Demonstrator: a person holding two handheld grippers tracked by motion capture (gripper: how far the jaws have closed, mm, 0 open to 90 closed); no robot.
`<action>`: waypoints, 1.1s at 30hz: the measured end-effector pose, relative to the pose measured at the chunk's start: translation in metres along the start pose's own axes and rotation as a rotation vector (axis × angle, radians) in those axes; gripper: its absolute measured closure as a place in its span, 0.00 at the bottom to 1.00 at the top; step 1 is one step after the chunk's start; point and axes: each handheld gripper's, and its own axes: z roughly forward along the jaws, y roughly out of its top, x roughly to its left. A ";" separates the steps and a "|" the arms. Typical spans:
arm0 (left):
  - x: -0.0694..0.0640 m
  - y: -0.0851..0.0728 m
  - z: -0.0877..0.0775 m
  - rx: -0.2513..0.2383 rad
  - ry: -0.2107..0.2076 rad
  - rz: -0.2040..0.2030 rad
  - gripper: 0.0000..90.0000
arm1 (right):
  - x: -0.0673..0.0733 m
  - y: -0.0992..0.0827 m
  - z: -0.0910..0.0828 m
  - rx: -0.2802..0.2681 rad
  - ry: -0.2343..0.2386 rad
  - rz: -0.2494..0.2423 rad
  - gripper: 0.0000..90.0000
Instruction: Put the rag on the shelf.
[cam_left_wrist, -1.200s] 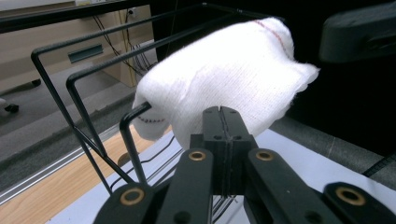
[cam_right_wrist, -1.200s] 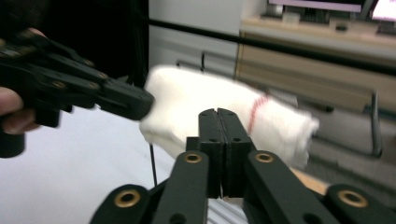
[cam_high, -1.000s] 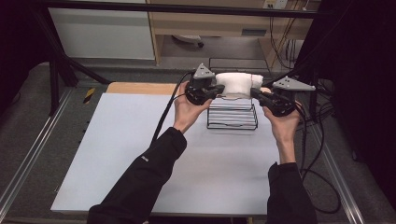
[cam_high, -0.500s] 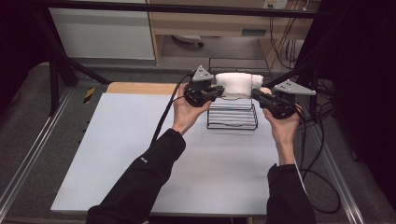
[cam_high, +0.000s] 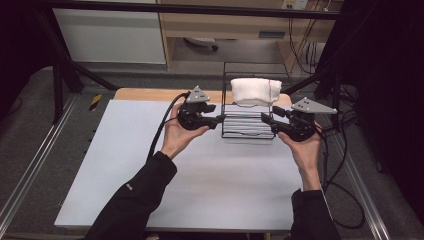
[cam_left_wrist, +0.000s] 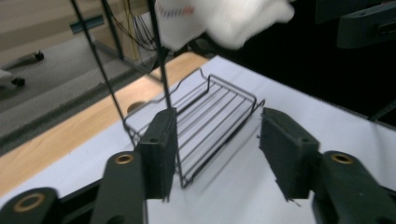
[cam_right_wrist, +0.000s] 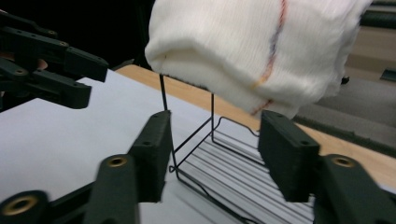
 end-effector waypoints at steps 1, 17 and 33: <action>0.001 -0.005 -0.002 0.006 0.006 -0.004 0.46 | 0.001 -0.003 0.001 0.007 -0.005 0.007 0.41; 0.027 -0.100 -0.052 0.048 0.085 -0.092 0.16 | 0.014 -0.050 0.007 0.088 0.046 0.033 0.08; 0.040 -0.174 -0.105 0.070 0.133 -0.133 0.07 | 0.015 -0.105 0.005 0.179 0.117 0.084 0.02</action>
